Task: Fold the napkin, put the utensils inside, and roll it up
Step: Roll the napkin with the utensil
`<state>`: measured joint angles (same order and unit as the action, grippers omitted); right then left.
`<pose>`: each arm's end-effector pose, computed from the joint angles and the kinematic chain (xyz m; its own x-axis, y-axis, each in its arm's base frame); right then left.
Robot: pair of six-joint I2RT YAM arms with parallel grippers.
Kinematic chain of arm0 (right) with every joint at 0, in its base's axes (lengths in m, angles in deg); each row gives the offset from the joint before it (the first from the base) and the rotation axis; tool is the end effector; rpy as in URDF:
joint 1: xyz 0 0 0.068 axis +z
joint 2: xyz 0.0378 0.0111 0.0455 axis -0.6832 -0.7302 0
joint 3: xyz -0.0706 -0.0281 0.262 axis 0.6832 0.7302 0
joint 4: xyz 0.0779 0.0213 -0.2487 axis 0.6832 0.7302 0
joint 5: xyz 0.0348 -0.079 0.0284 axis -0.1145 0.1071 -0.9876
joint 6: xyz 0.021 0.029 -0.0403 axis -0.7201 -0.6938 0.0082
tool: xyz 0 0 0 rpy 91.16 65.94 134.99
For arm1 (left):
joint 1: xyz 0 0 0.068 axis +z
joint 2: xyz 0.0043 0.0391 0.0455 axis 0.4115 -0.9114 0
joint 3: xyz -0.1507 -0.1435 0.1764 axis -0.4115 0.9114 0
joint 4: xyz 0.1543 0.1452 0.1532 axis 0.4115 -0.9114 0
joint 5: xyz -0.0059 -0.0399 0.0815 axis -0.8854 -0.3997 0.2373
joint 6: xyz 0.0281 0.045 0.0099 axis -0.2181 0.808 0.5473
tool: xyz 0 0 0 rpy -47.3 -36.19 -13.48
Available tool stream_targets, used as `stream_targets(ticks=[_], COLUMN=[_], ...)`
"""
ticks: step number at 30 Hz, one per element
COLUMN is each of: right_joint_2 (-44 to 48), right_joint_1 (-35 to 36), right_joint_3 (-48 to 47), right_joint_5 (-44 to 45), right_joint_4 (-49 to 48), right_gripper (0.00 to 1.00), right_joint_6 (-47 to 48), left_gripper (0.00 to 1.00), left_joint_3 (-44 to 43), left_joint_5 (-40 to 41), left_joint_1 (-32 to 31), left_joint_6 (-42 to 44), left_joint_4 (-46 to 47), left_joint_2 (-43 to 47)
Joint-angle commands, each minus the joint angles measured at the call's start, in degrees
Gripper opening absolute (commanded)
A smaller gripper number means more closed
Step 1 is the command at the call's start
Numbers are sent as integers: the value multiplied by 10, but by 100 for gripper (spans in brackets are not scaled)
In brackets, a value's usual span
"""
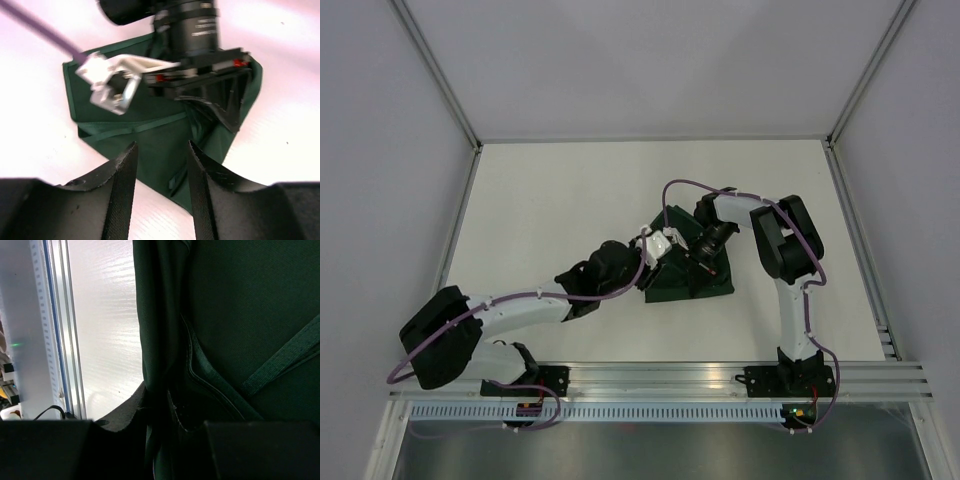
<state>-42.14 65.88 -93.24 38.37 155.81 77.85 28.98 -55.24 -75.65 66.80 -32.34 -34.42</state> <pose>0.3148 0.1612 0.1170 -0.4057 -0.8081 -0.4270 -0.7405 0.0167 0.6718 0.1800 -0.2246 0.2229 -0.1334 0.3190 -0.9383 0.7924 0.6030 0.0923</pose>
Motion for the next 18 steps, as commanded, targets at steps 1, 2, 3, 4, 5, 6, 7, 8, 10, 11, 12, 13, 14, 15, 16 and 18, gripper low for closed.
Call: stream_targets(ticks=[1, 2, 3, 4, 5, 6, 7, 8, 10, 11, 12, 13, 14, 15, 16, 18], right_joint_2=[-36, -38, -41, -42, -45, -46, -46, -48, -50, -52, -52, -52, -53, -53, -55, -55], right_joint_1=[-5, -5, -5, -5, -6, -6, -7, -7, -10, -10, -11, -11, -12, -12, -13, -13], right_joint_3=[-4, -6, -8, -11, -13, -15, -18, -19, -22, -24, -24, -24, -24, -24, -24, -24], right_joint_5=[60, 59, 59, 58, 57, 57, 57, 56, 58, 58, 59, 59, 59, 59, 60, 60], right_joint_4=[-50, -49, -48, -46, -44, -42, -39, -39, -37, -35, -34, -33, -33, -32, -33, -32], right_gripper=[26, 26, 26, 26, 26, 26, 26, 26, 26, 26, 26, 26, 26, 26, 26, 26], right_joint_6=[23, 23, 22, 21, 21, 21, 21, 21, 20, 20, 20, 20, 20, 19, 19, 18], left_gripper=[50, 50, 50, 50, 50, 50, 50, 51, 51, 52, 53, 53, 54, 55, 55, 56], left_joint_3=[0, -3, -10, -14, -22, -28, -33, -38, -51, -58, -59, -61, -63, -67, -69, -71], left_joint_5=[71, 76, 87, 93, 98, 111, 113, 115, 124, 124, 131, 131, 129, 131, 134, 143], left_joint_1=[-59, -71, -82, -106, -117, -128, -147, -157, -179, -184, -190, -191, -192, -193, -193, -193], left_joint_6=[97, 116, 126, 136, 158, 167, 175, 184, 206, 217, 222, 225, 228, 230, 233, 243], left_joint_4=[23, 22, 22, 22, 25, 26, 28, 31, 36, 40, 54, 55, 61, 64, 69, 84], left_joint_2=[-21, -30, -43, -55, -83, -96, -108, -122, -162, -171, -191, -198, -204, -215, -221, -234])
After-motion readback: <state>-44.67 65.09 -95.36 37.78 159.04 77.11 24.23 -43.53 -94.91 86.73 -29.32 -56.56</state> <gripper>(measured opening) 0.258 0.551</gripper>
